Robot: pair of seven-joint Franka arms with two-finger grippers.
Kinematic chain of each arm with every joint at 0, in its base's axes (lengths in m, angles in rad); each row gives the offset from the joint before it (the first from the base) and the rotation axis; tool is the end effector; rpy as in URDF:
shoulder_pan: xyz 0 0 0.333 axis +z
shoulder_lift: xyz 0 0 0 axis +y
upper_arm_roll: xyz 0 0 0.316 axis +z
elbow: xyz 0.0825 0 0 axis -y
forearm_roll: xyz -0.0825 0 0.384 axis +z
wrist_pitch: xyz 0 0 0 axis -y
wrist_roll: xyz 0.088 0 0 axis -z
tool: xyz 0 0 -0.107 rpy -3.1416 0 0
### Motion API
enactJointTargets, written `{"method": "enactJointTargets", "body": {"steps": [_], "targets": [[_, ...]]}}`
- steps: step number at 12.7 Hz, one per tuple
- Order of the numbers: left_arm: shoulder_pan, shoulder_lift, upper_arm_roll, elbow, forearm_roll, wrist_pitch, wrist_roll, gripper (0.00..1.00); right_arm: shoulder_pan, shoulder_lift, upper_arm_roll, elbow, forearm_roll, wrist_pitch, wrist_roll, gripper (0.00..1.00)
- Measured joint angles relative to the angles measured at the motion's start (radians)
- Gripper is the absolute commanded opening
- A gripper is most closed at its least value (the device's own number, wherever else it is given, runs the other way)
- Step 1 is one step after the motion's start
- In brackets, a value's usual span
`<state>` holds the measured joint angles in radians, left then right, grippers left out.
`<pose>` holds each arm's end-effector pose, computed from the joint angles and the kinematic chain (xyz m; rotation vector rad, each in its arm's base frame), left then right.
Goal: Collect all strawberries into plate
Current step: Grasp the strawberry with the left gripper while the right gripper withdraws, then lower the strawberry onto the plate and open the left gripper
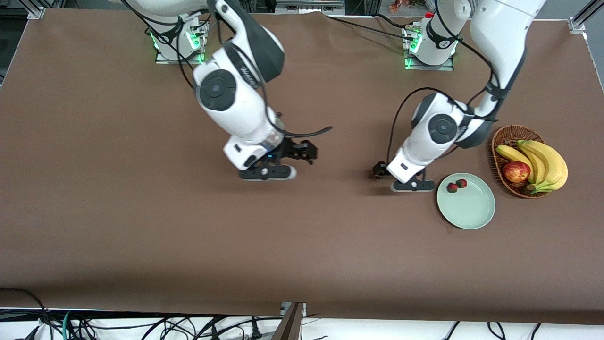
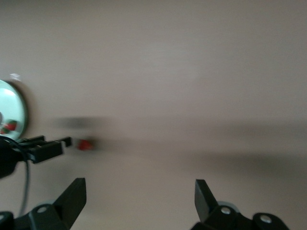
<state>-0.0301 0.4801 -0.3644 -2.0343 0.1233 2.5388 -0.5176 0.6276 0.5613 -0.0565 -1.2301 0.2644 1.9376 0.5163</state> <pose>0.5602 -0.2292 0.2260 3.0307 0.1001 0.0225 0.6020 0.4202 0.4623 -2.8743 0.0162 -0.0133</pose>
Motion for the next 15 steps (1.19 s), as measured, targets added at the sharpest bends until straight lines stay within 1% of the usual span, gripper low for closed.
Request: {"method": "enactJointTargets", "body": {"steps": [1, 2, 4, 6, 8, 9, 10, 11, 12, 13, 15], "targets": [[-0.016, 0.018, 0.000, 0.000, 0.008, 0.020, -0.027, 0.98, -0.003, -0.076, -0.050, -0.063, -0.011, -0.068, -0.052, 1.00], [-0.025, 0.035, 0.000, -0.001, 0.032, 0.035, -0.050, 0.97, -0.007, -0.155, -0.096, -0.118, -0.041, -0.148, -0.089, 1.00], [-0.027, 0.060, 0.001, 0.000, 0.120, 0.051, -0.104, 0.97, -0.012, -0.301, -0.174, -0.192, -0.125, -0.295, -0.148, 1.00], [-0.028, 0.070, 0.001, -0.001, 0.196, 0.052, -0.175, 0.97, -0.013, -0.398, -0.208, -0.241, -0.199, -0.355, -0.215, 1.00], [-0.034, 0.071, 0.001, -0.010, 0.221, 0.052, -0.212, 0.94, -0.035, -0.477, -0.217, -0.331, -0.295, -0.355, -0.279, 1.00], [-0.037, 0.074, 0.001, -0.017, 0.222, 0.052, -0.218, 0.86, -0.078, -0.515, -0.202, -0.390, -0.316, -0.335, -0.313, 1.00], [-0.039, 0.078, 0.001, -0.024, 0.222, 0.052, -0.221, 0.73, -0.154, -0.552, -0.160, -0.445, -0.322, -0.312, -0.353, 1.00], [-0.039, 0.082, 0.001, -0.030, 0.222, 0.052, -0.222, 0.67, -0.241, -0.579, -0.102, -0.482, -0.322, -0.299, -0.380, 1.00], [-0.039, 0.085, 0.001, -0.033, 0.222, 0.052, -0.222, 0.55, -0.326, -0.598, -0.041, -0.503, -0.322, -0.294, -0.395, 1.00], [-0.039, 0.087, 0.001, -0.033, 0.222, 0.052, -0.222, 0.44, -0.390, -0.612, 0.005, -0.511, -0.321, -0.294, -0.409, 1.00], [-0.039, 0.086, 0.001, -0.033, 0.223, 0.052, -0.222, 0.17, -0.468, -0.633, 0.045, -0.514, -0.294, -0.307, -0.430, 1.00]]}}
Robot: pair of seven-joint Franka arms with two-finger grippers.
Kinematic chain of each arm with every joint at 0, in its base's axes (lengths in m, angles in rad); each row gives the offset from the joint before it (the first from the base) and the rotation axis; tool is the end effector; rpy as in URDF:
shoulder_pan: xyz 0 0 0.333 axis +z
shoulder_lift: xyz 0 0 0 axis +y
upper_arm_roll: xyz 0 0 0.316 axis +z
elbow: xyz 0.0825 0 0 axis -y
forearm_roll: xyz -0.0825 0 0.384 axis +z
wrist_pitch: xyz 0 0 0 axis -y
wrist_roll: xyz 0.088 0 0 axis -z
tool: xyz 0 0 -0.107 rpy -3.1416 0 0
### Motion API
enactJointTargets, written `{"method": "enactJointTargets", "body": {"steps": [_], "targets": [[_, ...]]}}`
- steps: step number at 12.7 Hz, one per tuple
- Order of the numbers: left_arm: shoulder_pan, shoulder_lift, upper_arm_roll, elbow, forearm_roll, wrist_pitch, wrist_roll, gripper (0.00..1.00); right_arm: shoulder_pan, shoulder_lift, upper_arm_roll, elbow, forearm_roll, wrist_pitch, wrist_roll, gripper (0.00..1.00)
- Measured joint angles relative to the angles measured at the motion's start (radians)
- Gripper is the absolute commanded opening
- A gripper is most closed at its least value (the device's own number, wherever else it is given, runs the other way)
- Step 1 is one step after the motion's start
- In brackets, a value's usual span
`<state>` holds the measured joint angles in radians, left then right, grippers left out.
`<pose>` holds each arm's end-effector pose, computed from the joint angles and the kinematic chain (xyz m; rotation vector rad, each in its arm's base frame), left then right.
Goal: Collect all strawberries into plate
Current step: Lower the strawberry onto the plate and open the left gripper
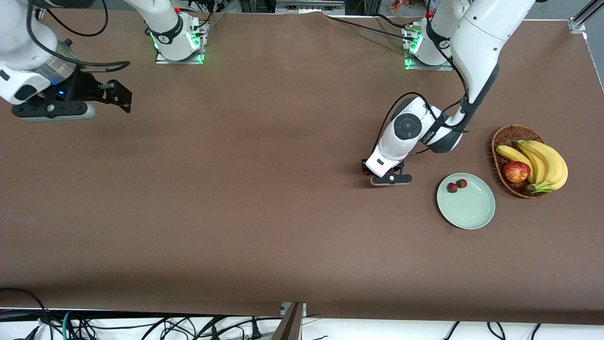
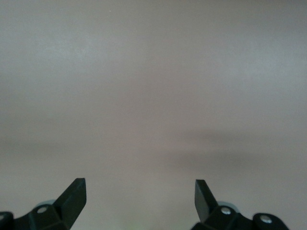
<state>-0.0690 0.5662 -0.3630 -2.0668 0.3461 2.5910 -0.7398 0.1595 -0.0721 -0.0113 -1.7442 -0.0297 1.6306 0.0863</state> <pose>0.5302 -0.2522 0.1709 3.1219 0.1018 0.0128 0.5280 0.0756 0.5868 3.1060 0.0999 -0.0588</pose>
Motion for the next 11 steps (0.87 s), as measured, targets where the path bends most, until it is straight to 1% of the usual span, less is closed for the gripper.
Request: {"method": "enactJointTargets", "body": {"steps": [1, 2, 5, 7, 8, 9, 11], "targets": [[0.000, -0.001, 0.000, 0.000, 0.000, 0.000, 0.000, 0.09, -0.037, -0.006, 0.014, 0.000, 0.021, -0.010, -0.019, 1.00], [0.000, -0.001, 0.000, 0.001, 0.000, 0.000, 0.000, 0.04, -0.064, -0.010, 0.025, 0.000, 0.032, -0.014, -0.032, 1.00], [0.005, -0.002, 0.002, 0.006, 0.000, 0.000, 0.000, 0.04, -0.078, -0.014, 0.046, 0.000, 0.036, -0.018, -0.033, 1.00], [0.022, -0.013, 0.005, 0.019, 0.000, -0.002, 0.003, 0.01, -0.079, -0.015, 0.048, 0.009, 0.036, -0.033, -0.033, 1.00], [0.037, -0.027, 0.007, 0.026, 0.002, -0.012, 0.028, 0.01, -0.079, -0.015, 0.048, 0.019, 0.036, -0.035, -0.033, 1.00], [0.062, -0.045, 0.010, 0.035, 0.002, -0.029, 0.086, 0.01, -0.079, -0.013, 0.048, 0.029, 0.036, -0.037, -0.033, 1.00], [0.143, -0.079, 0.022, 0.043, 0.002, -0.052, 0.268, 0.02, -0.081, 0.002, 0.048, 0.042, 0.036, -0.038, -0.033, 1.00]]}}
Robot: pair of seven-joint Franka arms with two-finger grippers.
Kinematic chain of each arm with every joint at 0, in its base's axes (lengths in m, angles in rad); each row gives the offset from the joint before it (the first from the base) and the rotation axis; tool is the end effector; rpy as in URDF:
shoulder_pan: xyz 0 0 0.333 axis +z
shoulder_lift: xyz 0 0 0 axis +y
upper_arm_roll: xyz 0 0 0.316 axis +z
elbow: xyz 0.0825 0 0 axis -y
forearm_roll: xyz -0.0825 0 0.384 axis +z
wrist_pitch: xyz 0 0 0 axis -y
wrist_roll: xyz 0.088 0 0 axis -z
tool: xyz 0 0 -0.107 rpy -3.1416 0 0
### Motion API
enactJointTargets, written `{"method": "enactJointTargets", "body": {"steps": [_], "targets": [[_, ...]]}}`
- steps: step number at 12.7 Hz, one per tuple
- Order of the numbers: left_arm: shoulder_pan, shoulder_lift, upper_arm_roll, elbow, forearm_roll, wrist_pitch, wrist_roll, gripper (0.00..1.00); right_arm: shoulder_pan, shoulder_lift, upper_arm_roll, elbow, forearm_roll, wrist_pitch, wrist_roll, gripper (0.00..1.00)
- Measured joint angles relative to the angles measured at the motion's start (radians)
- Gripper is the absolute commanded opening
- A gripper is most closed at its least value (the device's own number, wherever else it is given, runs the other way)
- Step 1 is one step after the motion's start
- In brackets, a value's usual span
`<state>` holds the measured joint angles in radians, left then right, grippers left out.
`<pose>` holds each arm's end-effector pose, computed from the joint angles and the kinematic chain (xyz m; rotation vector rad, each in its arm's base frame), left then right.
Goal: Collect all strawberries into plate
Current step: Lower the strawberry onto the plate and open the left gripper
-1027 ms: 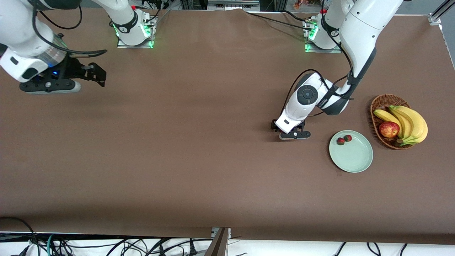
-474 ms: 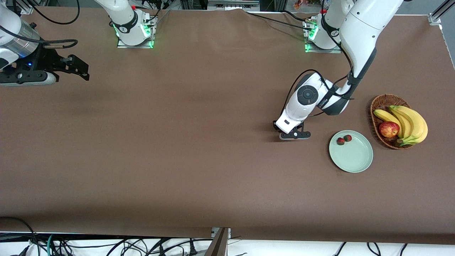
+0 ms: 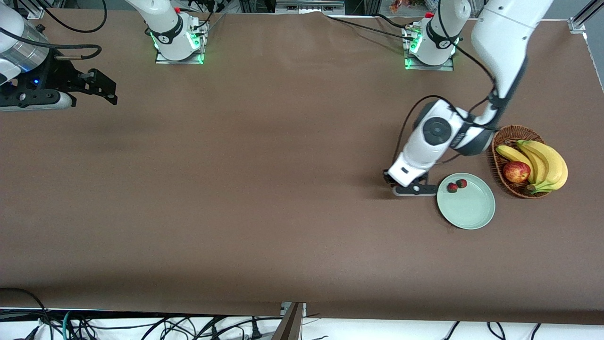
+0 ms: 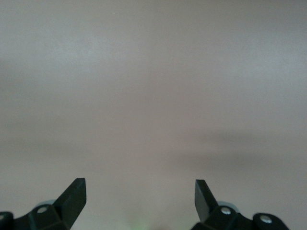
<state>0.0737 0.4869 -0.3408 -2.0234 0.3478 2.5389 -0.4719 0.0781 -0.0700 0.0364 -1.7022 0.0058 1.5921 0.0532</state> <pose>0.5864 -0.1592 0.2241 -3.1180 0.0533 -0.1340 0.5286 0.0620 0.6023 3.1394 0.0957 -0.0633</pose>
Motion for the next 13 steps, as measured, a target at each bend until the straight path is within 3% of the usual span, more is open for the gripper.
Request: {"method": "enactJointTargets", "body": {"steps": [3, 7, 8, 9, 13], "targets": [[0.118, -0.010, 0.040, 0.014, 0.000, -0.002, 0.280, 0.05, -0.019, 0.033, -0.016, 0.030, 0.000, 0.000, -0.005, 1.00], [0.191, -0.010, 0.093, 0.022, -0.010, -0.001, 0.483, 0.16, -0.026, 0.039, -0.027, 0.071, -0.001, -0.010, -0.009, 1.00], [0.202, -0.010, 0.096, 0.022, -0.043, -0.001, 0.522, 0.40, -0.027, 0.039, -0.034, 0.075, -0.001, -0.011, -0.010, 1.00], [0.206, -0.010, 0.097, 0.022, -0.082, -0.001, 0.560, 0.99, -0.027, 0.039, -0.041, 0.077, -0.001, -0.012, -0.011, 1.00], [0.205, -0.011, 0.094, 0.056, -0.117, -0.008, 0.586, 1.00, -0.028, 0.039, -0.046, 0.083, -0.001, -0.012, -0.012, 1.00]]}}
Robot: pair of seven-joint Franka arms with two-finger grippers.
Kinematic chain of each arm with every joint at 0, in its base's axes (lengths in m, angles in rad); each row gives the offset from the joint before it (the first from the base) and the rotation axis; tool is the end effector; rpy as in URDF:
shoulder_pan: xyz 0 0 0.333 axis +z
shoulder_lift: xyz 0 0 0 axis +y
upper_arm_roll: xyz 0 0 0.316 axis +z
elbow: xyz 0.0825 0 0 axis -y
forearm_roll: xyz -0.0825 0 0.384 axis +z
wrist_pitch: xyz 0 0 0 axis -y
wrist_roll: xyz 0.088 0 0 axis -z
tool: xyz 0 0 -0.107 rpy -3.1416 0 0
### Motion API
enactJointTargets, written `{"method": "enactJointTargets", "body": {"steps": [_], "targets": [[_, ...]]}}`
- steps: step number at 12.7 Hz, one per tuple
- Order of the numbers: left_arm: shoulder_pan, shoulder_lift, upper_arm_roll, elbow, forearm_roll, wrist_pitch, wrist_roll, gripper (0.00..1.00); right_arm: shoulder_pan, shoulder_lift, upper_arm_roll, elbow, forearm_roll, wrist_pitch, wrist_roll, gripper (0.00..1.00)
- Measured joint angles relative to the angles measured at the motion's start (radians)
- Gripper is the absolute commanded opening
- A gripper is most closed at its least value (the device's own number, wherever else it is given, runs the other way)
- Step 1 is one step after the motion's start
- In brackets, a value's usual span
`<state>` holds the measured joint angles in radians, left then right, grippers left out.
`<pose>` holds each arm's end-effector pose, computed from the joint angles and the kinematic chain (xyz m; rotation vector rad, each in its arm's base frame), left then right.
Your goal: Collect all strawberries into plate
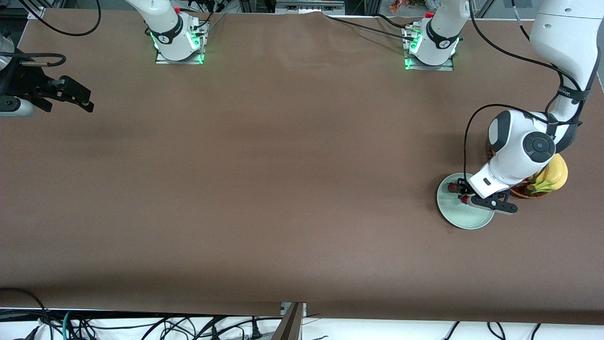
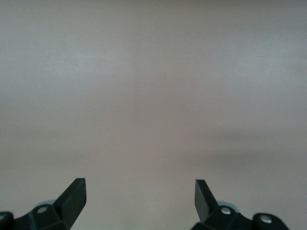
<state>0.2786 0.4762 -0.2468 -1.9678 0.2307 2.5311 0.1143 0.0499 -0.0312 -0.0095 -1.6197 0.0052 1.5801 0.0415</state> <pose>0.6257 0.0240 0.2442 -3.0774 0.3593 -0.1643 0.5446 0.0225 0.6194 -3.1364 0.0018 0.0135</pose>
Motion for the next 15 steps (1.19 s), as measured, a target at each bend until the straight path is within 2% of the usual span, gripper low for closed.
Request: {"method": "enactJointTargets", "body": {"steps": [2, 6, 12, 15], "targets": [[0.000, -0.008, -0.005, 0.076, -0.015, -0.080, 0.000, 1.00, -0.001, 0.000, 0.000, 0.001, 0.000, 0.000, 0.000, 1.00], [-0.031, -0.080, -0.018, 0.226, -0.187, -0.342, -0.013, 1.00, -0.001, 0.005, 0.000, 0.001, 0.000, 0.000, 0.000, 1.00], [-0.077, -0.268, -0.009, 0.351, -0.196, -0.710, -0.050, 1.00, -0.001, 0.017, 0.003, 0.004, 0.001, 0.004, 0.001, 1.00], [-0.122, -0.364, 0.057, 0.363, -0.199, -0.898, -0.050, 1.00, -0.001, 0.028, 0.003, 0.004, 0.001, 0.020, 0.001, 1.00]]}}
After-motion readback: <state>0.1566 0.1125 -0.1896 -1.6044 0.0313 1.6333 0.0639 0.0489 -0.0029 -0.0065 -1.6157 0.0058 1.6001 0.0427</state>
